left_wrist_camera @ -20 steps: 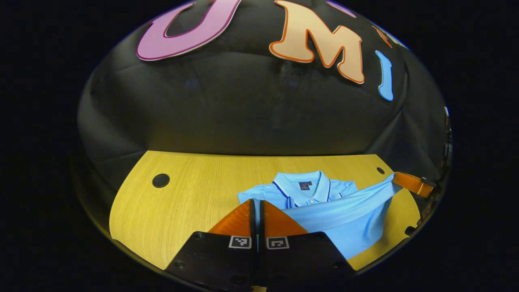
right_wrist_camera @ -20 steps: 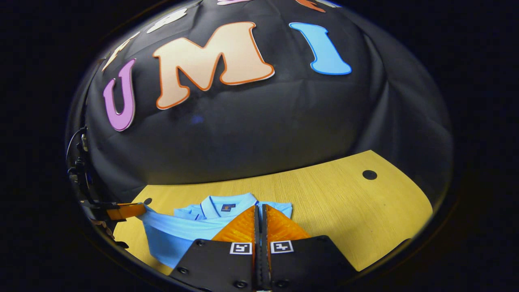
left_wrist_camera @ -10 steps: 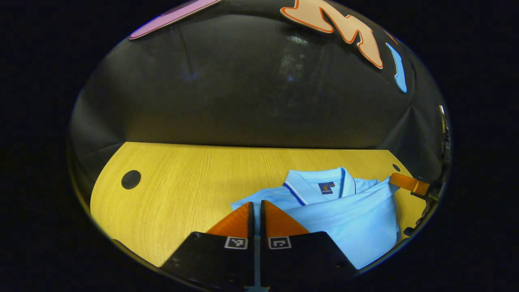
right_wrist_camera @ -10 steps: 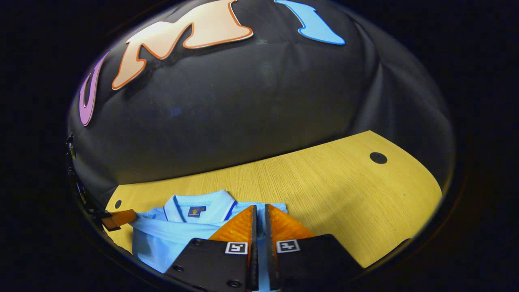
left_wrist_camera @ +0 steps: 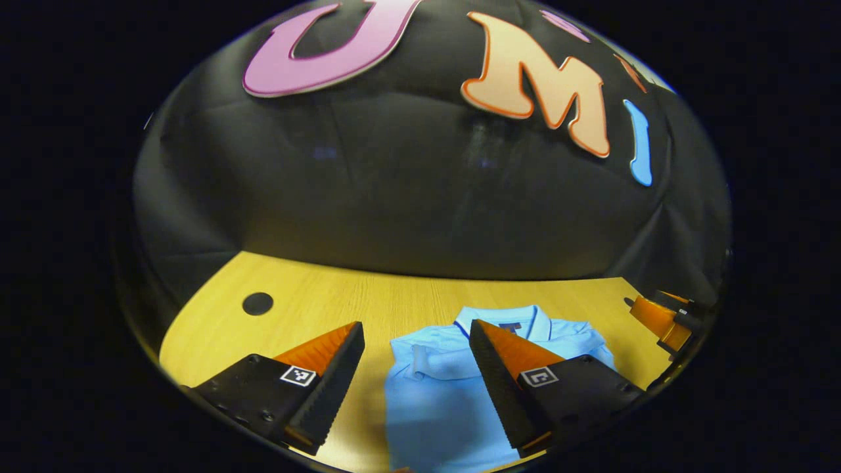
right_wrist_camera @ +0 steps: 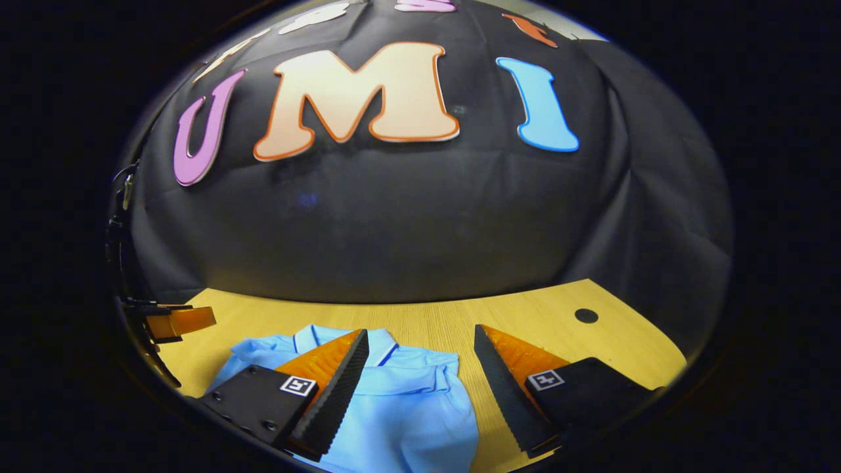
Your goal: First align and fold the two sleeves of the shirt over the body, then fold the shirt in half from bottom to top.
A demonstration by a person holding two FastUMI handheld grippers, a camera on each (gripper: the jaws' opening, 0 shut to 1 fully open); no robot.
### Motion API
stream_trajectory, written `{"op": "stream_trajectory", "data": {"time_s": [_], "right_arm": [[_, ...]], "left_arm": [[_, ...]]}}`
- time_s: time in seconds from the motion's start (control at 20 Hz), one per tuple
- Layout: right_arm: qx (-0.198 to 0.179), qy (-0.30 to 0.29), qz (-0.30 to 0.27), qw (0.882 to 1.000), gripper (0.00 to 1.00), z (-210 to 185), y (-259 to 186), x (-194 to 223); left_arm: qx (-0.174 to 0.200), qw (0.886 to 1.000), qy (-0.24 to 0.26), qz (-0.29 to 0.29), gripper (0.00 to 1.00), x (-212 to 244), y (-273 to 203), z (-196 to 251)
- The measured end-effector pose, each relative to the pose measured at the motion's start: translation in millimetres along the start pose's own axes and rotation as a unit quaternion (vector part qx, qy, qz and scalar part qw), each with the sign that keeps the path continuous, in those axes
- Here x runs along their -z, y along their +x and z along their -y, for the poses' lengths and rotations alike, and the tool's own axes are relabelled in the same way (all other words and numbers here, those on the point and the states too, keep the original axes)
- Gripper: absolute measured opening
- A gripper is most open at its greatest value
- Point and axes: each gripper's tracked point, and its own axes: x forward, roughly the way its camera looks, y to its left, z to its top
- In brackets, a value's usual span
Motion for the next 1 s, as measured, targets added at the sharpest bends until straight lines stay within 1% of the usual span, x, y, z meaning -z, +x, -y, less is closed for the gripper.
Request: {"op": "stream_trajectory", "data": {"time_s": [0.05,0.2,0.3,0.4,0.55,0.65,0.7,0.75,0.8,1.0], "right_arm": [[-0.005,0.003,0.011,1.000,0.99,-2,-18,-10],[-0.015,-0.004,0.042,0.999,1.00,0,-72,-39],[-0.016,-0.006,0.066,0.998,1.00,4,-105,-59],[-0.021,0.009,0.081,0.996,1.00,6,-138,-77],[-0.029,0.034,0.096,0.994,1.00,11,-186,-97],[-0.032,0.046,0.100,0.993,0.98,15,-219,-101],[-0.032,0.048,0.103,0.993,1.00,19,-234,-102],[-0.033,0.049,0.104,0.993,0.99,22,-249,-101],[-0.032,0.046,0.107,0.993,0.96,24,-262,-100],[-0.030,0.016,0.125,0.992,0.97,28,-311,-98]], "left_arm": [[0.001,1.000,0.002,0.011,0.96,-8,-20,4],[-0.002,0.999,0.008,0.054,0.96,-31,-75,14],[-0.006,0.997,0.026,0.072,0.96,-38,-110,18],[-0.016,0.995,0.041,0.085,0.96,-46,-142,19],[-0.008,0.993,0.042,0.107,0.95,-61,-190,36],[-0.008,0.992,0.051,0.119,0.96,-67,-218,43],[-0.009,0.991,0.055,0.124,0.95,-69,-232,47],[-0.010,0.990,0.057,0.132,0.95,-72,-247,50],[-0.010,0.989,0.057,0.138,0.95,-73,-259,55],[-0.011,0.987,0.059,0.151,0.95,-69,-302,66]]}}
